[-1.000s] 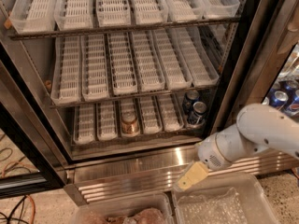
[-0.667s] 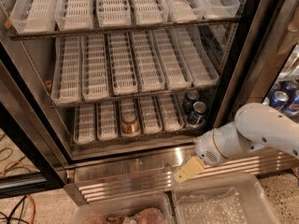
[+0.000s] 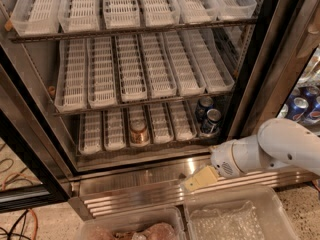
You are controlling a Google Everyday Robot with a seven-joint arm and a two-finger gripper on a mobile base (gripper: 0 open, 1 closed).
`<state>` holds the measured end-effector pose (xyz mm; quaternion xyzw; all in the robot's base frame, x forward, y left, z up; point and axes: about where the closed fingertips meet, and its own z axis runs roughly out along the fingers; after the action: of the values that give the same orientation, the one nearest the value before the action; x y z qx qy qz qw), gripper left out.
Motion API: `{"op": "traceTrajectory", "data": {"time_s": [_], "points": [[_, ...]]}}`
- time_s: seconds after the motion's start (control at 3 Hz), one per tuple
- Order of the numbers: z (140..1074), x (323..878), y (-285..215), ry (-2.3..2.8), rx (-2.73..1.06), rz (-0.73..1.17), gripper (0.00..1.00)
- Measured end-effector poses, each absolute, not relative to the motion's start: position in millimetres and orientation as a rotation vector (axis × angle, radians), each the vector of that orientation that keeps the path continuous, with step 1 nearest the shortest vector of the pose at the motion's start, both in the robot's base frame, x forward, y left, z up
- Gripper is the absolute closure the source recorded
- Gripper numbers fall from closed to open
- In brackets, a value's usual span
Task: Pick orange can from bottom shelf of fridge
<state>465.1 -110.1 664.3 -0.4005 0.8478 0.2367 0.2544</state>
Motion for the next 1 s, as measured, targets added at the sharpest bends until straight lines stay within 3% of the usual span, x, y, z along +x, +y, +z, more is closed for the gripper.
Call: {"op": "traceTrajectory", "data": {"time_s": [0.67, 1.0], "points": [[681.1, 545.3, -67.1, 2.059, -0.882, 0.689, 0.0], [681.1, 545.3, -67.1, 2.059, -0.882, 0.69, 0.0]]}}
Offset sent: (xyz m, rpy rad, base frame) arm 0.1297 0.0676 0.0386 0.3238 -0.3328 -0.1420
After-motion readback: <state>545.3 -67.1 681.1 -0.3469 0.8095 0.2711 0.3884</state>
